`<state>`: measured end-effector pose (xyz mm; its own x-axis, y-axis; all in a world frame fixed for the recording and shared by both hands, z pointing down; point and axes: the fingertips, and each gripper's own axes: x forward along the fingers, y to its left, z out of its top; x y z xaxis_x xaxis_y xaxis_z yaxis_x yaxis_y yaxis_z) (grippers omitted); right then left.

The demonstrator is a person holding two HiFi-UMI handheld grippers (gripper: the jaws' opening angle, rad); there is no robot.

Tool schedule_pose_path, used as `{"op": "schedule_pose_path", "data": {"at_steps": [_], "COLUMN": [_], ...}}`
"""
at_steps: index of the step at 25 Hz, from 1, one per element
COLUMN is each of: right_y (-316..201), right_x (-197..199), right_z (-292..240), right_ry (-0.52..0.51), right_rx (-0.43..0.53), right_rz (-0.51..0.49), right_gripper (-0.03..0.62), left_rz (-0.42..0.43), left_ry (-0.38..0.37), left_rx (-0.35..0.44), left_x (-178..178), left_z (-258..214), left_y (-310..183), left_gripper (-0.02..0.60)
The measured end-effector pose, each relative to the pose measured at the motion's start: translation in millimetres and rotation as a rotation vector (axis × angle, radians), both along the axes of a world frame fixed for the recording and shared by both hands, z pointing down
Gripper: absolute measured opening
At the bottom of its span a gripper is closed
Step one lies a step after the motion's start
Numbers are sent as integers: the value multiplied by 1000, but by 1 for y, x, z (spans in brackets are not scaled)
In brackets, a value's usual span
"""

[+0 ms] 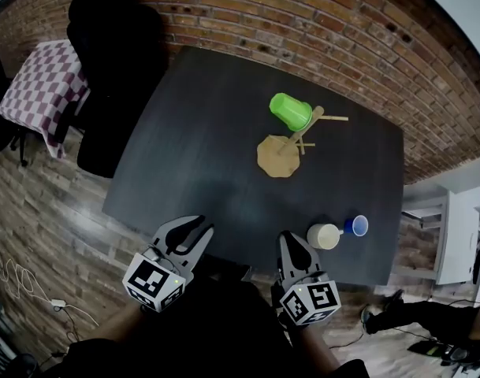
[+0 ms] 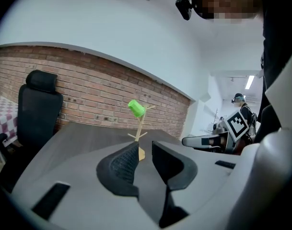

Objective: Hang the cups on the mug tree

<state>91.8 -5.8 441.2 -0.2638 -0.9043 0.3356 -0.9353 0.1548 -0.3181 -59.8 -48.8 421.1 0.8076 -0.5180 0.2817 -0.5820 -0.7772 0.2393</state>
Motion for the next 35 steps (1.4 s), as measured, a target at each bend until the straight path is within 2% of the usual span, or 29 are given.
{"op": "schedule_pose_path", "data": {"at_steps": [6, 11, 15, 18, 20, 29, 35], "right_y": [4, 5, 6, 5, 5, 6, 7], "right_x": [-13, -23, -25, -26, -26, -26, -25], "right_z": [8, 9, 10, 10, 10, 10, 7], "right_ry": [-2, 8, 15, 18, 21, 20, 17], "right_rx": [-22, -31, -33, -33, -34, -37, -32], "right_rz": [-11, -66, -72, -75, -79, -67, -38], "right_gripper": [41, 41, 41, 41, 41, 41, 41], "left_rz": [96, 184, 256, 298, 310, 318, 321], "left_ry": [44, 81, 113, 107, 110, 130, 128], "left_rx": [-59, -30, 2, -45, -62, -14, -65], "left_x": [22, 42, 54, 56, 57, 60, 56], "left_z": [3, -3, -7, -4, -3, -4, -3], "left_y": [19, 34, 45, 50, 51, 49, 47], "left_gripper": [95, 95, 95, 95, 95, 95, 97]}}
